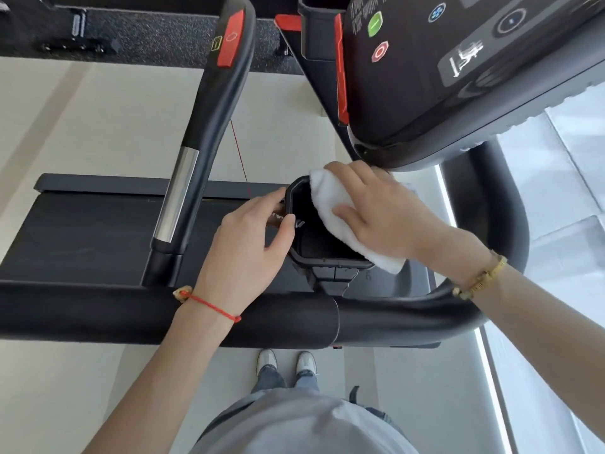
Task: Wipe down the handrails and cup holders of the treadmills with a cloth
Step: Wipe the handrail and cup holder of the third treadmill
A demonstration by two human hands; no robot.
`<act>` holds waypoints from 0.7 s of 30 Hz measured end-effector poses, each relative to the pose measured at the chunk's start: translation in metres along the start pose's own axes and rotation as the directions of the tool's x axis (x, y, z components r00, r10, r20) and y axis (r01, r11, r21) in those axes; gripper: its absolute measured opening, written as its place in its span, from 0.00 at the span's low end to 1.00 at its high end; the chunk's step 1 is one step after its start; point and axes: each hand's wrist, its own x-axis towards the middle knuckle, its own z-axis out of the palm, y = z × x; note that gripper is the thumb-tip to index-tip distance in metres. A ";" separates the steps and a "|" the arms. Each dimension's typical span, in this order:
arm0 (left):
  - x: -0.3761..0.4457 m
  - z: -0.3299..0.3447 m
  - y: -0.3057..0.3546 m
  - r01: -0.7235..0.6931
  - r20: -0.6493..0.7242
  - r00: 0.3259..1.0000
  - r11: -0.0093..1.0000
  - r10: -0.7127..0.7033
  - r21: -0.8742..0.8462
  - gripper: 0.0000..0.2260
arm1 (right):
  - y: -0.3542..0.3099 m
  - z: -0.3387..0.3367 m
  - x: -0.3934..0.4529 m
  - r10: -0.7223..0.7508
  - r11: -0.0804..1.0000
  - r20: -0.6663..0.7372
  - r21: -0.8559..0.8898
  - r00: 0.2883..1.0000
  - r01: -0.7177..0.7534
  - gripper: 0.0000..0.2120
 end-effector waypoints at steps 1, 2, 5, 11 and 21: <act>0.000 0.000 0.000 -0.006 -0.001 1.000 1.000 0.006 0.000 0.16 | -0.001 0.000 -0.005 0.009 1.000 0.011 -0.008 1.000 -0.009 0.28; 0.000 0.000 -0.001 -0.012 -0.005 1.000 1.000 0.012 -0.001 0.16 | -0.002 0.000 -0.006 0.011 1.000 0.023 -0.027 1.000 -0.010 0.29; 0.000 0.001 -0.002 -0.025 -0.011 1.000 1.000 0.025 0.002 0.16 | -0.007 -0.002 0.008 -0.047 0.988 0.042 -0.145 0.998 0.052 0.26; -0.001 0.001 -0.004 -0.046 -0.007 0.999 0.999 0.046 0.002 0.16 | -0.013 -0.001 0.037 -0.081 0.989 0.071 -0.120 0.994 0.089 0.18; 0.001 0.001 -0.005 -0.043 -0.011 0.999 0.999 0.042 -0.030 0.14 | -0.021 0.009 -0.036 0.340 0.900 0.022 0.281 0.940 -0.332 0.34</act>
